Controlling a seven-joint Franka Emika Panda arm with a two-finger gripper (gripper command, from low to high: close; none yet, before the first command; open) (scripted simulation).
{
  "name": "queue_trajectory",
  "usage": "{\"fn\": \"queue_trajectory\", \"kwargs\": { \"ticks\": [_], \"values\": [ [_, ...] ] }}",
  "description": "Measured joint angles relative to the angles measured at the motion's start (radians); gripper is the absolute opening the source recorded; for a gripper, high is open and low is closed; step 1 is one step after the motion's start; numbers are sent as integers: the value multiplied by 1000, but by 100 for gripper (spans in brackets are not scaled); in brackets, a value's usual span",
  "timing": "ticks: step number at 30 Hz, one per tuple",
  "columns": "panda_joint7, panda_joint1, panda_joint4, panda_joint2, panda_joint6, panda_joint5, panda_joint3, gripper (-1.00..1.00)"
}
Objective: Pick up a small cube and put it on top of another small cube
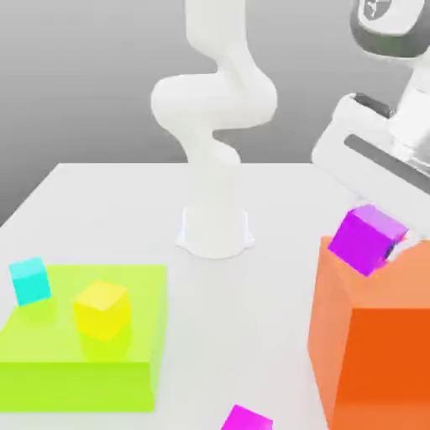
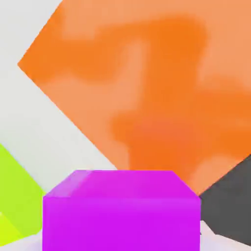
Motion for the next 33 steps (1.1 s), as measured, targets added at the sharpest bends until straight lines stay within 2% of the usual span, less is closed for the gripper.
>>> {"fn": "queue_trajectory", "kwargs": {
  "ticks": [14, 26, 31, 32, 33],
  "values": [
    [582, -239, -215, -145, 193, 78, -126, -100],
    [1015, -426, -398, -243, 355, 230, -263, -100],
    [1053, -454, -450, -145, 503, 252, -286, -100],
    [1054, -455, -459, -123, 534, 252, -287, 100],
    [1054, -455, -459, -123, 534, 252, -287, 100]
  ]
}}
